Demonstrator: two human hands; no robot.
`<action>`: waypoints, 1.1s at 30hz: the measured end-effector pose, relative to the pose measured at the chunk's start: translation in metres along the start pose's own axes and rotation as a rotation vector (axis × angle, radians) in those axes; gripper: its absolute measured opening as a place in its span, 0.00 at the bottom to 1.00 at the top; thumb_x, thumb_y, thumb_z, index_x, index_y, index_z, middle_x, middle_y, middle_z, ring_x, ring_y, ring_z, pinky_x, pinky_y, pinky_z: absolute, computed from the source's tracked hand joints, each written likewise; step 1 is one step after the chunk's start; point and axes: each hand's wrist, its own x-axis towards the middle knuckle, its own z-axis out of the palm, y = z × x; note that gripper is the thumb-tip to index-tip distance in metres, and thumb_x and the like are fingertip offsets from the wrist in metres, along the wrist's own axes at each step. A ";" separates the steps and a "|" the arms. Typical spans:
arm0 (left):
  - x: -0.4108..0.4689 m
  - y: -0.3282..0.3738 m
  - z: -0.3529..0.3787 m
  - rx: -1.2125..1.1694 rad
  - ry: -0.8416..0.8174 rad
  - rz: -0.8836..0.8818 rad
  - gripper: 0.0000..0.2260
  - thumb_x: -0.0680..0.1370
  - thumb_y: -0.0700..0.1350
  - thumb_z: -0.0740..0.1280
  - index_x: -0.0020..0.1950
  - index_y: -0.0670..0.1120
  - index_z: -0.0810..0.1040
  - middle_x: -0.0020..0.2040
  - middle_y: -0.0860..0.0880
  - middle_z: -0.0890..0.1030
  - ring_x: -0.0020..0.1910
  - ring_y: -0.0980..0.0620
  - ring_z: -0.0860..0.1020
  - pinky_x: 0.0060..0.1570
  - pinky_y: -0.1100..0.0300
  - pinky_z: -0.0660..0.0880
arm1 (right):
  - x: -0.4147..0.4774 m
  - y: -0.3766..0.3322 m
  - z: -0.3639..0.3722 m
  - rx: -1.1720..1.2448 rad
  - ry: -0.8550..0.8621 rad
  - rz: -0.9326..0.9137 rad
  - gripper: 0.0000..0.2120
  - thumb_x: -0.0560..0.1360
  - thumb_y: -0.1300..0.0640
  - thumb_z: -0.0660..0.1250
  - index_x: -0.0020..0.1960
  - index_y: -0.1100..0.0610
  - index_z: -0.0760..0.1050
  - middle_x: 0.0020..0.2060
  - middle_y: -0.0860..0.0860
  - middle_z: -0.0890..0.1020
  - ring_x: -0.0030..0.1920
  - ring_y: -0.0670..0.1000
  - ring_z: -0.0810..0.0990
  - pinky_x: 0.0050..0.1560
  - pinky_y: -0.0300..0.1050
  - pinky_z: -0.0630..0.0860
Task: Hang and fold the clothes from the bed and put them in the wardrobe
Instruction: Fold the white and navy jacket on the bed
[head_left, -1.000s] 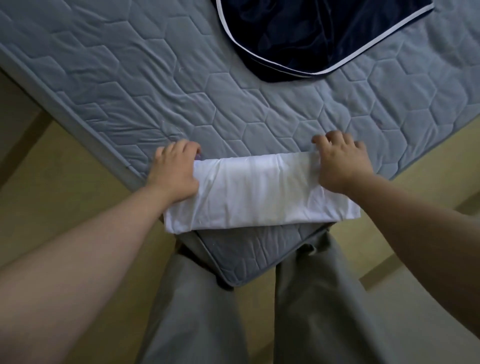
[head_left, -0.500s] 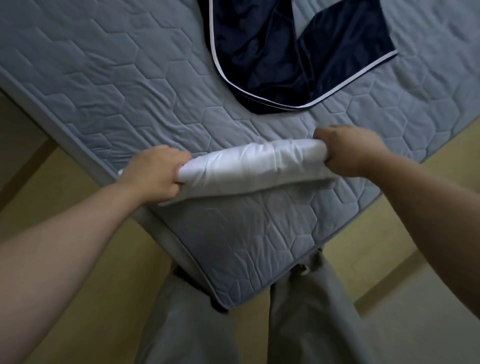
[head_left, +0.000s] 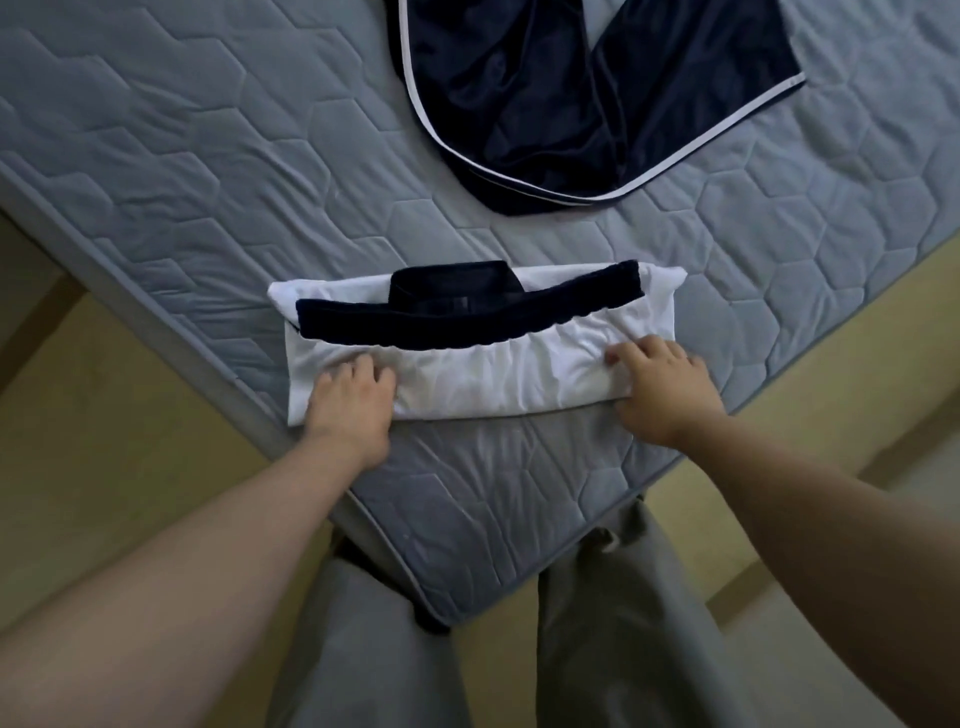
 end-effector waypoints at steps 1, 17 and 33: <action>0.000 0.008 -0.005 -0.036 0.036 -0.040 0.21 0.74 0.50 0.67 0.65 0.48 0.70 0.63 0.44 0.72 0.62 0.44 0.74 0.59 0.50 0.70 | 0.002 0.000 0.000 0.135 0.073 0.059 0.23 0.73 0.48 0.67 0.67 0.47 0.70 0.65 0.52 0.70 0.66 0.59 0.70 0.64 0.57 0.69; 0.055 0.093 -0.042 -1.035 0.144 -0.319 0.05 0.75 0.52 0.66 0.46 0.51 0.74 0.44 0.52 0.80 0.47 0.46 0.79 0.43 0.57 0.68 | 0.007 0.007 -0.056 1.188 0.058 0.348 0.07 0.72 0.50 0.77 0.44 0.49 0.79 0.41 0.45 0.85 0.42 0.46 0.83 0.42 0.46 0.81; 0.027 0.012 -0.034 -2.033 -0.090 -0.534 0.10 0.80 0.40 0.63 0.38 0.45 0.77 0.26 0.50 0.78 0.24 0.52 0.76 0.26 0.67 0.71 | -0.043 -0.196 -0.062 0.892 0.129 0.022 0.09 0.72 0.53 0.63 0.49 0.48 0.64 0.36 0.47 0.77 0.38 0.53 0.77 0.37 0.50 0.74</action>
